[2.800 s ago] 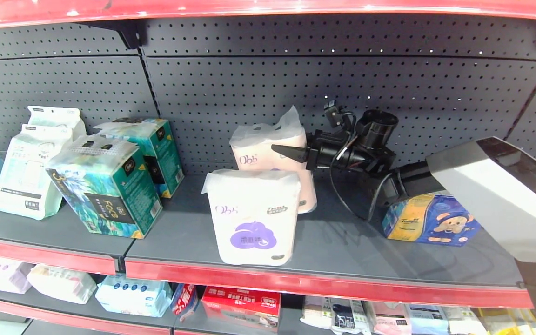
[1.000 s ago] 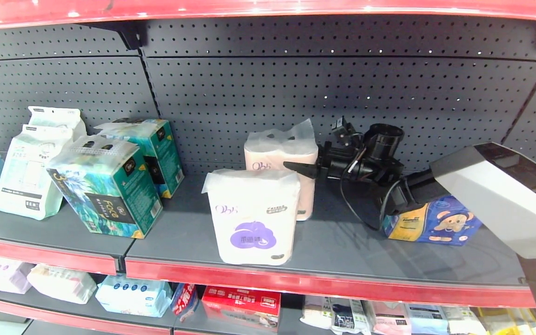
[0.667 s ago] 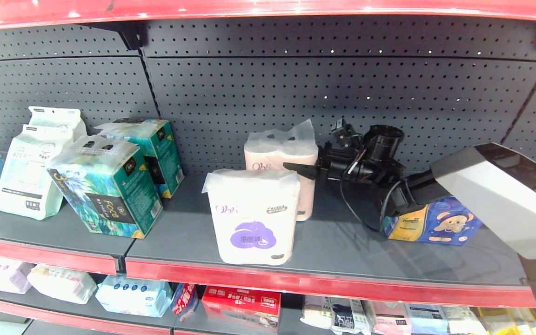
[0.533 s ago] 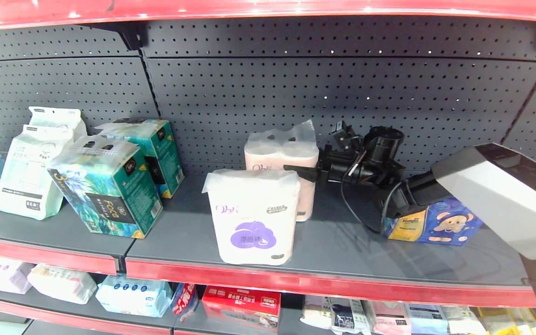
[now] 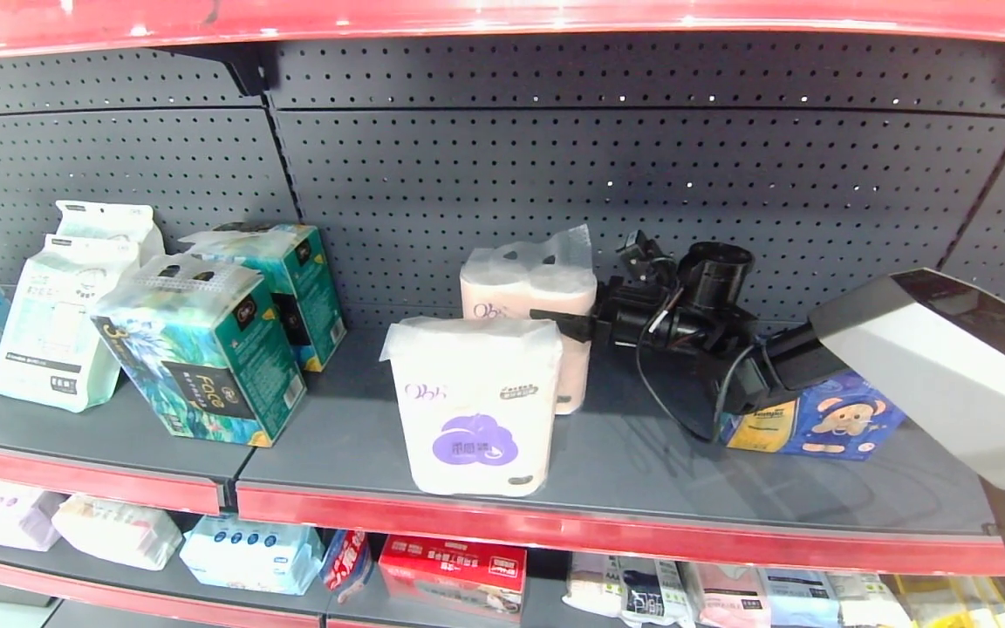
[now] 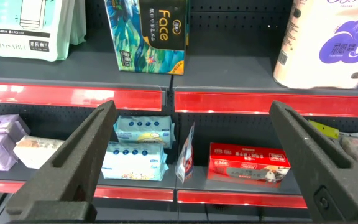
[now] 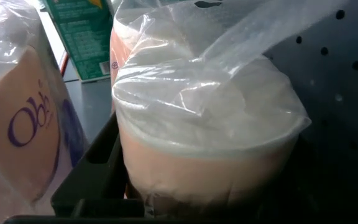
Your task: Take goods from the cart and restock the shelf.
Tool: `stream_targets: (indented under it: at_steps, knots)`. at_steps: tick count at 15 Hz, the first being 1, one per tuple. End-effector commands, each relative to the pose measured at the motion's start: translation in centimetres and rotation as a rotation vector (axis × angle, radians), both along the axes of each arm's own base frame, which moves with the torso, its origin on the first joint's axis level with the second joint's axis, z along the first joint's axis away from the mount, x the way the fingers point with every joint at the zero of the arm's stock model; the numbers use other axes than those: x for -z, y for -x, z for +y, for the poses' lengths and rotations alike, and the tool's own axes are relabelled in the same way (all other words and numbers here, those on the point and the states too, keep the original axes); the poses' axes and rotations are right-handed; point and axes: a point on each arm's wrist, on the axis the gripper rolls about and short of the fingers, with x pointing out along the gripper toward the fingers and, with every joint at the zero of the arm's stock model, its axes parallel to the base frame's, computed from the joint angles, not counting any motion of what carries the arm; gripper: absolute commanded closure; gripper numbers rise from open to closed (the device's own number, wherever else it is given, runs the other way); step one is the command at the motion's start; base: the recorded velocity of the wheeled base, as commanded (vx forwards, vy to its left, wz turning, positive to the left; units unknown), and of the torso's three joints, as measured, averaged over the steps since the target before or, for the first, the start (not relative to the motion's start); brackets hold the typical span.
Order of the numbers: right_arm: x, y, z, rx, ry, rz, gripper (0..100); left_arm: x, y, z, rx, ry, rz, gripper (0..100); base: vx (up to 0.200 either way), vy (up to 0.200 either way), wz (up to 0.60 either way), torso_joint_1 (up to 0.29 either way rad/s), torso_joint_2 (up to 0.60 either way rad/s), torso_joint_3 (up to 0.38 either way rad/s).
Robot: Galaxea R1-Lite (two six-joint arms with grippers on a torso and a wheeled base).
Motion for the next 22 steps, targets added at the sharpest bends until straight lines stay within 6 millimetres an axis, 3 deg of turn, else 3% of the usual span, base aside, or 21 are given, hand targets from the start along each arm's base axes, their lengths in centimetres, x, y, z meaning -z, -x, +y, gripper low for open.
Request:
stream_targets:
  at_steps: [1,22]
  knots:
    - [0.39,-0.03,0.12,0.011,0.004,0.011,100,0.00,-0.01,0.00,0.000,0.000,0.001,0,0.000,0.000,0.00,0.000,0.00,0.000]
    - [0.68,0.00,0.15,0.117,0.022,0.059,100,0.00,-0.01,0.00,0.000,0.000,0.001,0,0.000,0.000,0.00,0.000,0.00,0.000]
